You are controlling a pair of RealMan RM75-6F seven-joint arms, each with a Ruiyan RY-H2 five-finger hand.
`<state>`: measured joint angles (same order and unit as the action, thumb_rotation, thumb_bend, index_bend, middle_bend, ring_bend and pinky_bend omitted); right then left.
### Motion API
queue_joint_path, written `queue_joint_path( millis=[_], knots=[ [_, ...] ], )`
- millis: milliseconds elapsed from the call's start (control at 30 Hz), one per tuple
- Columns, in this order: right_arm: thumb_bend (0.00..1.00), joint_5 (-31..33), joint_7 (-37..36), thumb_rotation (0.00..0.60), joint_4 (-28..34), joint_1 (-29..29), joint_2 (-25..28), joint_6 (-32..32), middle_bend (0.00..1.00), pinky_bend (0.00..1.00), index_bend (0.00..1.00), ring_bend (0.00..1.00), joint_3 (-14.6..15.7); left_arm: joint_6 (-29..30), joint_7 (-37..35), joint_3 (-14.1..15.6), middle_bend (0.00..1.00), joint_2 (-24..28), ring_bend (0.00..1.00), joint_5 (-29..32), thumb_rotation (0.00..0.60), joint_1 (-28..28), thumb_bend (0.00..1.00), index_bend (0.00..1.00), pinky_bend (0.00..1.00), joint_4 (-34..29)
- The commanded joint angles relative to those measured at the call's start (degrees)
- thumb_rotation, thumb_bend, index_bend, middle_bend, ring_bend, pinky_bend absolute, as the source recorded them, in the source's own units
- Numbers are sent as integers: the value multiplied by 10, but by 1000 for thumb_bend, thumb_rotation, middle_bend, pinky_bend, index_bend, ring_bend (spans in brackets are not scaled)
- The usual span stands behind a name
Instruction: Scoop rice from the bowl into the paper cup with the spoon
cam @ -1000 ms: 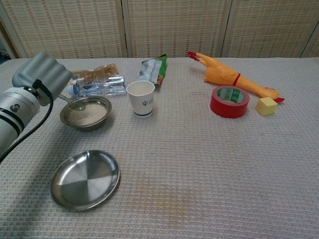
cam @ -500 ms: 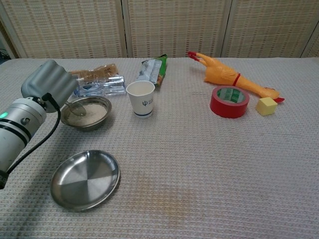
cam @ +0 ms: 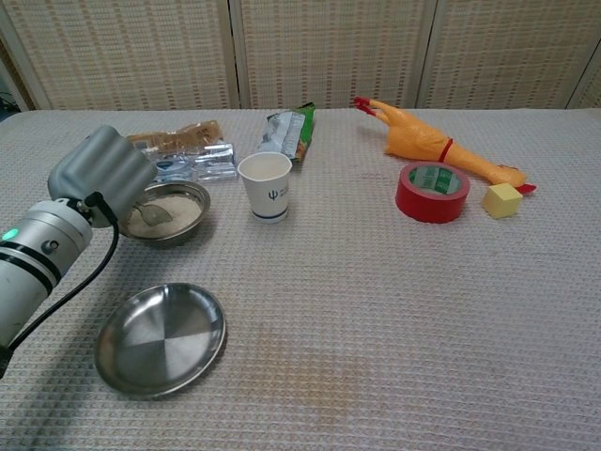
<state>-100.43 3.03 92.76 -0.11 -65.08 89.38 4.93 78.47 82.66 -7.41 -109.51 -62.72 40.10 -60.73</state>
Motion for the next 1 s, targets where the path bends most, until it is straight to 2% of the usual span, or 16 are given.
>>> queue_joint_path(
  millis=[33, 267, 533, 1000],
  knots=[
    [119, 0, 0, 600, 0, 0, 0, 1, 0, 0, 0, 0, 0, -4, 0, 2, 1000, 3, 1000, -1, 600, -3, 400, 594, 1000, -8],
    [119, 2, 0, 600, 0, 0, 0, -1, 0, 0, 0, 0, -1, -9, -10, 5, 1000, 20, 1000, -7, 600, -10, 399, 593, 1000, -49],
    [119, 3, 0, 600, 1, 0, 1, -2, 0, 0, 0, 0, -1, -32, -25, -6, 1000, 53, 1000, 13, 600, -14, 400, 599, 1000, -114],
    [119, 7, 2, 600, 2, 1, 2, -8, 0, 0, 0, 0, -2, -52, -84, -44, 1000, 113, 1000, 53, 600, -9, 399, 618, 1000, -198]
  ],
)
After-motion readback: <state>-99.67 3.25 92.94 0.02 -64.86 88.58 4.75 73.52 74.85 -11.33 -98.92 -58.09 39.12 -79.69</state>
